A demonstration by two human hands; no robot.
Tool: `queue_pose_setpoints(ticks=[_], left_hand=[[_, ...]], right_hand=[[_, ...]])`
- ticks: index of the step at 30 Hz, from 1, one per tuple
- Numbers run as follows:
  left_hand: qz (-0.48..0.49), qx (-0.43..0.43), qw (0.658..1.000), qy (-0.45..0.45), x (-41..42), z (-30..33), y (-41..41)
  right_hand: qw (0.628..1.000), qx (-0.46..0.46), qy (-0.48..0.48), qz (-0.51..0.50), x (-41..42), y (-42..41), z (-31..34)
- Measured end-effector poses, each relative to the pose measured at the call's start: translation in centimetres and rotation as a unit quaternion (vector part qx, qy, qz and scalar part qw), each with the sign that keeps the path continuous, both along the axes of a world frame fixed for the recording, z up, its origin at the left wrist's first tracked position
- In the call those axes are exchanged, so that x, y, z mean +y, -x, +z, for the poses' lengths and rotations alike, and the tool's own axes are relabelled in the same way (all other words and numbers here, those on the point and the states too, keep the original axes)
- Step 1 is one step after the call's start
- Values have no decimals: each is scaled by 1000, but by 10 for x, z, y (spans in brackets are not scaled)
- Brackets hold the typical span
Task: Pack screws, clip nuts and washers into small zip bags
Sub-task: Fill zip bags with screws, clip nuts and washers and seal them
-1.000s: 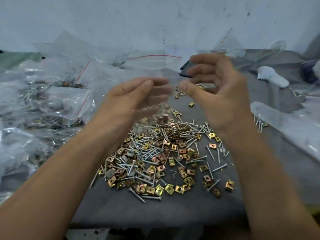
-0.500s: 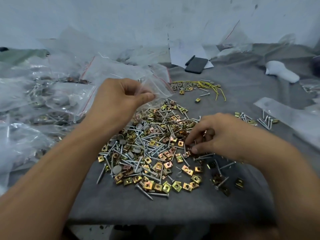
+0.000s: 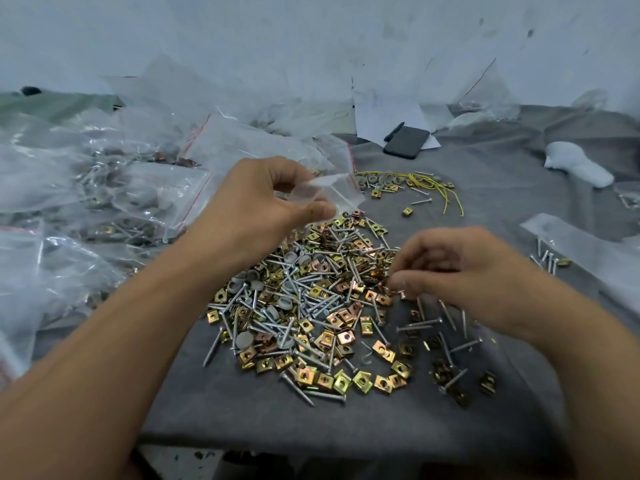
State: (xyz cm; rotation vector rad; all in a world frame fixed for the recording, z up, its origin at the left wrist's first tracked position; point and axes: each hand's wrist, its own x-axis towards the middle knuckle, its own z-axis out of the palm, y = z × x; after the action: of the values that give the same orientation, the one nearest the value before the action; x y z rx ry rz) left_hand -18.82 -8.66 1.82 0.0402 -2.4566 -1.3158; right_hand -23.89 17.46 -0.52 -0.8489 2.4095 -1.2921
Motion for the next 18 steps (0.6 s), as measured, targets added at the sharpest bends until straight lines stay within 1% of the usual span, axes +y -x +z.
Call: queue_pose_setpoints(ticks=[1, 3, 4, 6, 9, 14, 16, 18], left_hand=[[-7, 2, 1000, 1, 0, 0, 0], [-16, 7, 1000, 2, -1, -2, 1], [-20, 9, 1000, 1, -1, -2, 2], [-31, 11, 999, -5, -1, -3, 2], [-53, 11, 998, -16, 0, -2, 0], [-88, 12, 996, -22, 4, 1, -2], [-97, 12, 995, -26, 7, 2, -2], [-99, 12, 995, -24, 9, 2, -2]], right_hand=[[996, -31, 79, -2, 2, 0, 1], [973, -84, 214, 1, 5, 1, 2], [958, -104, 265, 7, 5, 0, 2], [936, -125, 327, 21, 4, -1, 4], [931, -104, 348, 33, 2, -4, 7], [925, -58, 375, 20, -6, -8, 8], [923, -33, 384, 10, -9, -8, 9], [928, 7, 372, -13, -11, -8, 9]])
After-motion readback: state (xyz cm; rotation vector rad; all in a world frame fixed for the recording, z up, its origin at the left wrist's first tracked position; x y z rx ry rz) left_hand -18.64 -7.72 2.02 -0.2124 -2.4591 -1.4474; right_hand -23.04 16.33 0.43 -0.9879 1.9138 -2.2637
